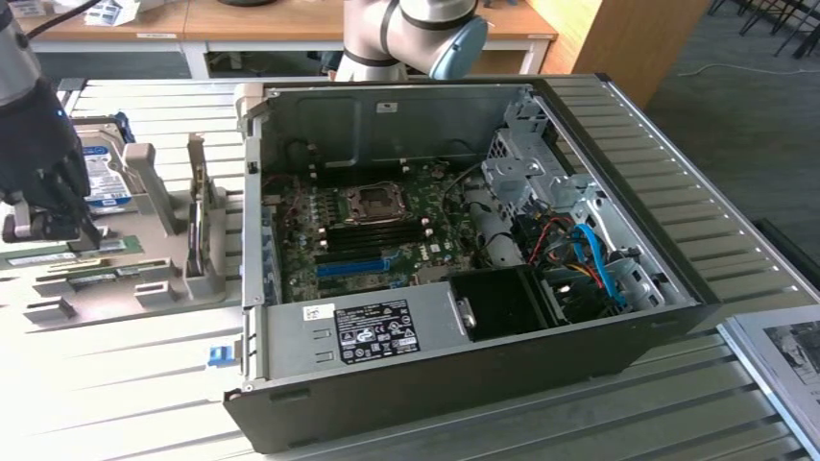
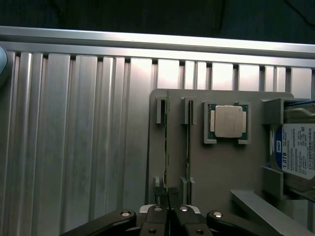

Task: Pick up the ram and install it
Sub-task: 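Pick up the ram and move it above insertion slot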

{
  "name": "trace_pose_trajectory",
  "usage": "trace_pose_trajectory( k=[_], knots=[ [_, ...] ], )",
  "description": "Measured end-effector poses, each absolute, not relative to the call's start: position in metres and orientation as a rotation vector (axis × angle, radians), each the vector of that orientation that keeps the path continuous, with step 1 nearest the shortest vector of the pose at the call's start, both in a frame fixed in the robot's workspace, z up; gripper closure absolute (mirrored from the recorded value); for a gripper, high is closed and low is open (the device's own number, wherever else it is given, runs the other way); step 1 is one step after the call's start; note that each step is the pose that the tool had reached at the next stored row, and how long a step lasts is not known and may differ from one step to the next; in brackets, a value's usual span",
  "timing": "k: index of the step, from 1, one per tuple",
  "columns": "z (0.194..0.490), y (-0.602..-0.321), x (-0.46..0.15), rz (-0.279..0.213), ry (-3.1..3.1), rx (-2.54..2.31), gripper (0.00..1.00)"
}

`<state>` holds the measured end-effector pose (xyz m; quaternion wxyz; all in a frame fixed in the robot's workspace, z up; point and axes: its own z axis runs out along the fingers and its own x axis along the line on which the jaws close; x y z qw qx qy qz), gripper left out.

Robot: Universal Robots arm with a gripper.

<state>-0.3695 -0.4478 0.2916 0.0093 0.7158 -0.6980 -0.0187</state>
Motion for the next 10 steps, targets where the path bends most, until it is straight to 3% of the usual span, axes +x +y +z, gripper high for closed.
trace_pose_trajectory(
  k=[10],
  knots=[
    [0.309,-0.448,-0.369,-0.059,-2.180,2.236,0.88]
  ],
)
